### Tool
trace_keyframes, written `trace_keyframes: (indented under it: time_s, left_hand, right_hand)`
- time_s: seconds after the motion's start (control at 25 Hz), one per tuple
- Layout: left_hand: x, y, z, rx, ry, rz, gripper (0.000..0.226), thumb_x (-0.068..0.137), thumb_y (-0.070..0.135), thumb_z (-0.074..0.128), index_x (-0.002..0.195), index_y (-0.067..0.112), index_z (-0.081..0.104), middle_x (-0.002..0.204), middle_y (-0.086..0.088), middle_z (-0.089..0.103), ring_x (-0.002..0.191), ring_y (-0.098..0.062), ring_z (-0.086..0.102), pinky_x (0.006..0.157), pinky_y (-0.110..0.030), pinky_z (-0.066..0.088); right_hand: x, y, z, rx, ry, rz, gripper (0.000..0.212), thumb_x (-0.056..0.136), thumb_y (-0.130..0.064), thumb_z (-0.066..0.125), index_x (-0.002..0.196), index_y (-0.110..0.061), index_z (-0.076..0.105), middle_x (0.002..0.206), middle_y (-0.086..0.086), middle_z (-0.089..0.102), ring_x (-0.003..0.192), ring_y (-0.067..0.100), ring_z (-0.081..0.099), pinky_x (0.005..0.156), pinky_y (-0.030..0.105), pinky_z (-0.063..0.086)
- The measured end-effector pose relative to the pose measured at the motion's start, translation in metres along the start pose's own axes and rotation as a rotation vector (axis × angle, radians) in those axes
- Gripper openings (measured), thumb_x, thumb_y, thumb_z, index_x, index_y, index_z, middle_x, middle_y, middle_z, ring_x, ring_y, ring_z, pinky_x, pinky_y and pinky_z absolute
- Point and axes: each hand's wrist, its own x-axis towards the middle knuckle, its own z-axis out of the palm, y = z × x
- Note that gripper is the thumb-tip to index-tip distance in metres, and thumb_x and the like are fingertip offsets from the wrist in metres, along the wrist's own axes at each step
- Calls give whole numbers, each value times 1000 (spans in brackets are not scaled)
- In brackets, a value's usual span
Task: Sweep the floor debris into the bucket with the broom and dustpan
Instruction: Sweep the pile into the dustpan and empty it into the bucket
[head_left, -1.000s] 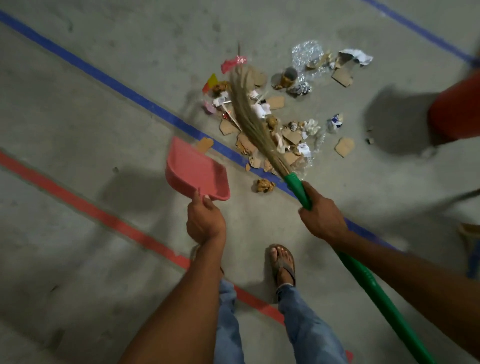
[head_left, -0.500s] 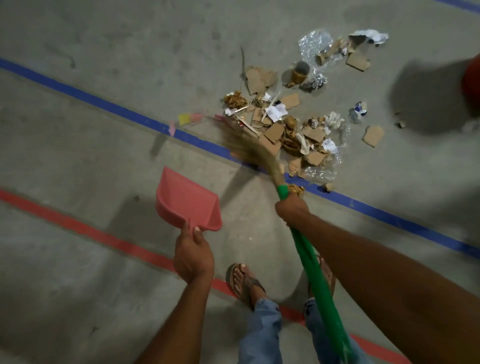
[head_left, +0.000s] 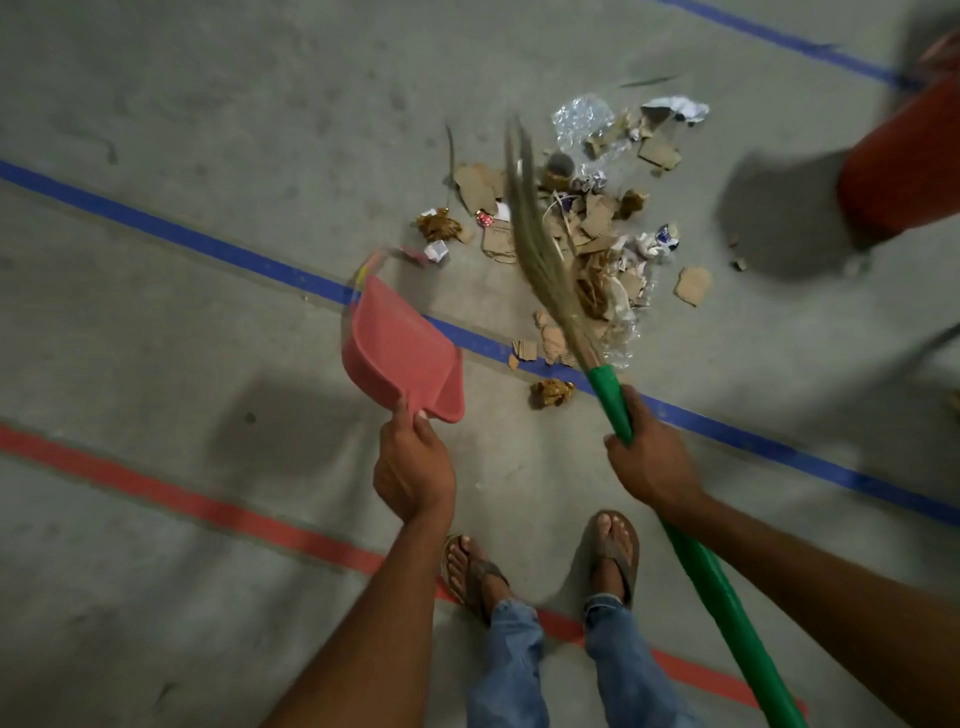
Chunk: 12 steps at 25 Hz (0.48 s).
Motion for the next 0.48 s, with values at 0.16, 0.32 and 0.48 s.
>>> trace_keyframes:
  time_s: [0.16,0.32,0.48]
  left_hand:
    - [5,-30,-19,18,133,-131,41,102,27,55,142,22,60,117,-17,69,97,-44,66,73,-46,49]
    - [14,-77,-30,37,183,-125,39,103,24,56,141,15,61,119,-20,69,101,-44,66,76,-44,49]
    - [18,-93,-24,17,156,-108,38,102,24,57,139,18,63,123,-16,70,107,-41,66,80,-43,50]
  right_hand:
    - [6,-60,48,53,-373,-220,92,86,-17,61,160,-36,10,122,15,62,87,28,69,71,42,61]
    - [38,-135,102,113,-580,-223,70,96,-16,57,158,-25,25,125,15,57,82,27,69,60,37,61]
    - [77,-149,123,323,-399,14,51,95,-9,52,144,-13,42,117,20,60,82,32,68,64,42,62]
